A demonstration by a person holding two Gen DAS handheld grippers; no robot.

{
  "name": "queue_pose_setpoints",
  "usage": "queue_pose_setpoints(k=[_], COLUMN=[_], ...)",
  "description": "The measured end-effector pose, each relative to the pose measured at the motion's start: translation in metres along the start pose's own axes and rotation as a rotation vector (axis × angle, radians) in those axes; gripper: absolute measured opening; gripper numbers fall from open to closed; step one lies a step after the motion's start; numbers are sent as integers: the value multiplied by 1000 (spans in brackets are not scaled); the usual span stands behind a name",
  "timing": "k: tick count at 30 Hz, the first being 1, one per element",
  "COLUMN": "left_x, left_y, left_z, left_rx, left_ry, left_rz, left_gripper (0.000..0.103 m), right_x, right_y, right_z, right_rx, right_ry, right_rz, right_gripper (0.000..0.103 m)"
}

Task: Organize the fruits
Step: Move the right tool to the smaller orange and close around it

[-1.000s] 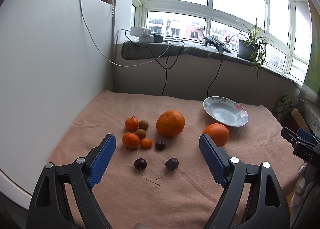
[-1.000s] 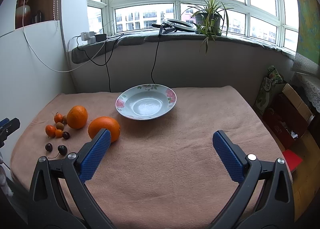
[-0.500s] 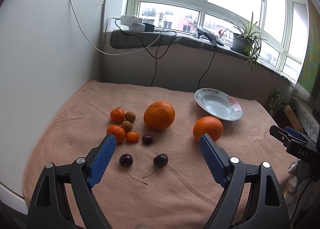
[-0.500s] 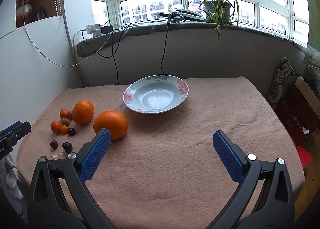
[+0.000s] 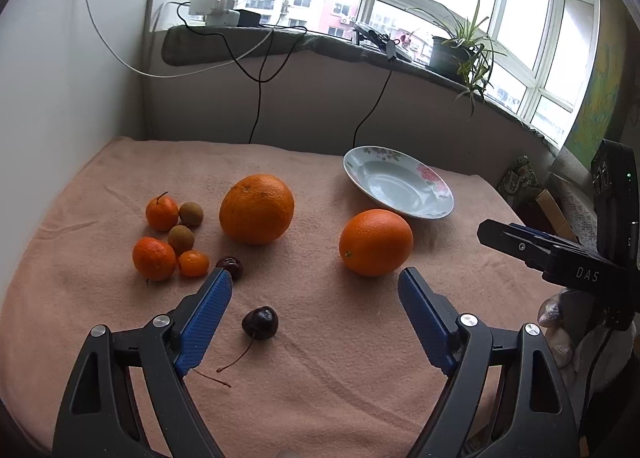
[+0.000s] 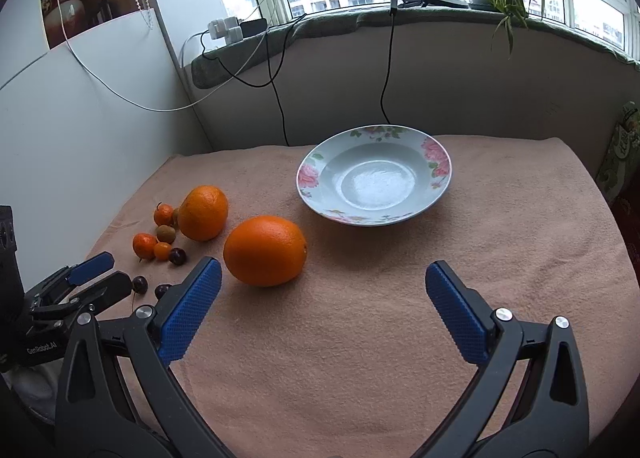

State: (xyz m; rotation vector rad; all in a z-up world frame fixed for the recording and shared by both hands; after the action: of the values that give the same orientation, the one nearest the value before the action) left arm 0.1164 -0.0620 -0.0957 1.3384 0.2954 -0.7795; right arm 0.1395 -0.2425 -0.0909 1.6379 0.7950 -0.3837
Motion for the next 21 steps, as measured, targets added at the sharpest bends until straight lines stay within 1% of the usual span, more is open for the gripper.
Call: queue_pose_setpoints(k=[3, 6, 8, 12, 17, 21], left_x=[13, 25, 34, 46, 58, 66], left_y=[-1, -2, -3, -6, -6, -4], left_z=[5, 12, 15, 21, 25, 28], left_rx=[12, 11, 10, -12, -19, -32], left_ry=[-29, -68, -87, -133, -154, -175], left_rz=[-26, -54, -71, -104, -125, -139], left_gripper=[84, 84, 84, 84, 83, 80], right_x=[13, 26, 33, 48, 67, 75], right_y=[1, 2, 3, 3, 0, -1], right_z=[-5, -11, -16, -20, -23, -25], right_rx=[-14, -17, -23, -24, 21, 14], right_ry=[23, 70, 86, 121, 216, 221], right_rz=[-28, -61, -78, -120, -186, -201], right_gripper=[103, 103, 103, 103, 103, 103])
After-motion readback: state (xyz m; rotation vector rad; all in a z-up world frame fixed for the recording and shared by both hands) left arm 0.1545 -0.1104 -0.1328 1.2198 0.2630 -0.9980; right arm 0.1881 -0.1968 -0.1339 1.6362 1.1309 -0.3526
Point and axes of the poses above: each gripper's, at about its wrist camera, not at the fingertips, and x roughly the way its jaws point, z to its right, y to its top, the point moved 8 cm from there along x, roughly the way its jaws point, and after that the axes turned 2 degrees about -y, right-handed, at the moved point
